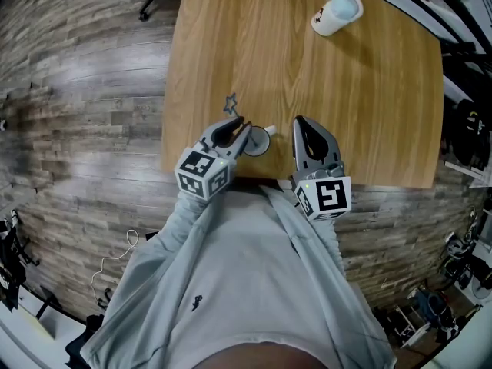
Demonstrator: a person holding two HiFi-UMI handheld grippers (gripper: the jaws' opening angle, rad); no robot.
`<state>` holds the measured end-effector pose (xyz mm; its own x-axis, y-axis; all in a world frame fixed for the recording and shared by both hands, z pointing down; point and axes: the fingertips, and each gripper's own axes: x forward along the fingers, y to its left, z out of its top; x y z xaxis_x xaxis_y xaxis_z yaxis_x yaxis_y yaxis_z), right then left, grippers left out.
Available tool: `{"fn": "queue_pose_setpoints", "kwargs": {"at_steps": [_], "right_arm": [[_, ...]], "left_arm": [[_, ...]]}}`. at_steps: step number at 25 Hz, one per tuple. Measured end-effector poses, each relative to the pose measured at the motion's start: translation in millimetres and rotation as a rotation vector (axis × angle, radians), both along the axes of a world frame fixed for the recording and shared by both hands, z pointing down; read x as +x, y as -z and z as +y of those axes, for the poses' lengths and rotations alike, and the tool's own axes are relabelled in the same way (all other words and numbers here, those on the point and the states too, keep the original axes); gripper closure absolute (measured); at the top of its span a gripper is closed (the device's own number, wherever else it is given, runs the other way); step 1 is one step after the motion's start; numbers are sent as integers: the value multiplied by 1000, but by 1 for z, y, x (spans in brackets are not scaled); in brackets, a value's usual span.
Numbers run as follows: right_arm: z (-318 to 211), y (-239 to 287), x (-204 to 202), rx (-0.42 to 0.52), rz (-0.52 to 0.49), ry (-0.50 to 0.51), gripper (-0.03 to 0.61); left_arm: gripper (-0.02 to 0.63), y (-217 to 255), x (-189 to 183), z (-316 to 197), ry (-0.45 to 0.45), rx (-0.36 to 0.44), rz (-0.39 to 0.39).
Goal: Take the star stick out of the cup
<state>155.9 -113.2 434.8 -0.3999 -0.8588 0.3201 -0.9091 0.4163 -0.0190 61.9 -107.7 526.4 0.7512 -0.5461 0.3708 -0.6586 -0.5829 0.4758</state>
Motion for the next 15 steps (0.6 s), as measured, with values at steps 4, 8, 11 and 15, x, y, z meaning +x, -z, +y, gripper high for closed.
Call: {"fn": "queue_pose_setpoints", "kwargs": {"at_steps": [4,8,11,15], "right_arm": [[-1,1,-1,3,5,2,561],[-1,0,-1,0,3,0,561],[-1,0,-1,-2,2,-3,561],[0,0,-2,1,5,-2,561]], "left_arm": [[568,-1,-3,-2,13,-12,6],[583,1,-3,-2,18,-13,12],[589,2,-2,-1,17,-8,17],[591,3,-3,-1,17,-2,24]]}}
